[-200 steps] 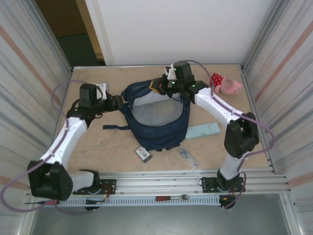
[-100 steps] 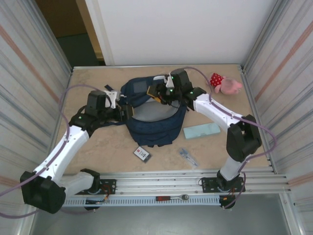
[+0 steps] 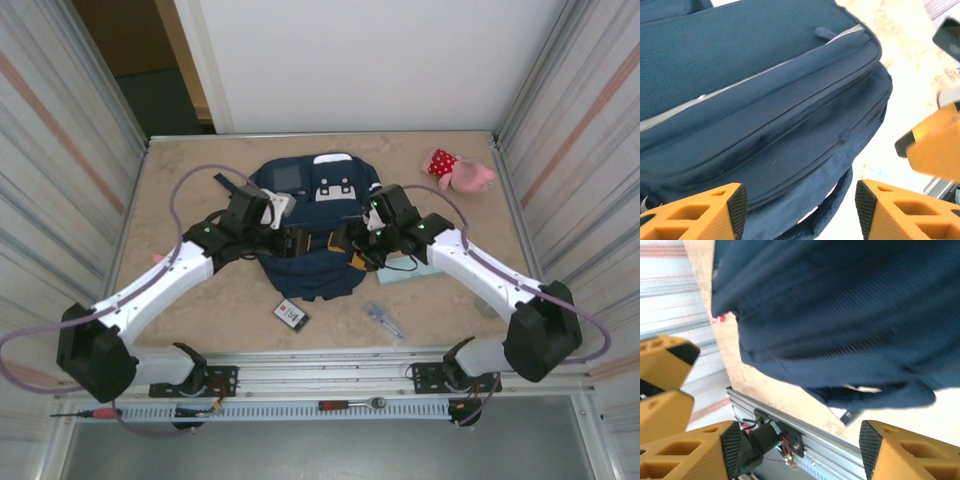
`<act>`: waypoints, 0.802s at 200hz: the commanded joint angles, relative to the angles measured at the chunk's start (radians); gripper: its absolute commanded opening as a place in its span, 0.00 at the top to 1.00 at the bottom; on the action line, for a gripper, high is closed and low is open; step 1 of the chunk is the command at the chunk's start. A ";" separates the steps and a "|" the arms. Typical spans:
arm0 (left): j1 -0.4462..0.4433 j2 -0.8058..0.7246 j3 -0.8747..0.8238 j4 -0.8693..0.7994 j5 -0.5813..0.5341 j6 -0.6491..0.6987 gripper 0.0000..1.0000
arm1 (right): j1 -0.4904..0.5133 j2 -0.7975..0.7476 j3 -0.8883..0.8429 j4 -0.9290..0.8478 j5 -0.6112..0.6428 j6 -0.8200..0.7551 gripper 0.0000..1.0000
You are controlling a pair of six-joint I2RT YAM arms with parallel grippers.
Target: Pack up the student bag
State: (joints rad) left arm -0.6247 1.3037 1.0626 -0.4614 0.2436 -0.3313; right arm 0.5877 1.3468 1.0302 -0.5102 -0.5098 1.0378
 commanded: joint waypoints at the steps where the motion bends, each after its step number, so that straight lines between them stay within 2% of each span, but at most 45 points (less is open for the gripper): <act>1: -0.053 0.070 0.111 0.025 -0.026 0.068 0.39 | -0.052 -0.089 -0.022 -0.131 -0.034 -0.033 0.34; 34: -0.131 0.247 0.281 0.017 -0.009 0.140 0.38 | -0.211 -0.183 -0.022 -0.321 -0.066 -0.150 0.31; 71: -0.207 0.483 0.497 -0.029 0.052 0.205 0.38 | -0.498 -0.258 -0.065 -0.481 -0.123 -0.308 0.29; 96: -0.251 0.651 0.631 -0.068 0.093 0.231 0.38 | -0.688 -0.262 -0.135 -0.507 -0.157 -0.400 0.29; 115: -0.274 0.766 0.725 -0.102 0.129 0.249 0.37 | -0.796 -0.254 -0.198 -0.464 -0.175 -0.421 0.29; 160: -0.358 0.986 0.890 -0.201 0.110 0.404 0.17 | -0.948 -0.199 -0.250 -0.411 -0.203 -0.479 0.28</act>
State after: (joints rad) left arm -0.9390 2.2158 1.8774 -0.5587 0.3416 -0.0475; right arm -0.2970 1.1282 0.7845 -0.9279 -0.6655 0.6399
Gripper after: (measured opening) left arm 0.802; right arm 0.714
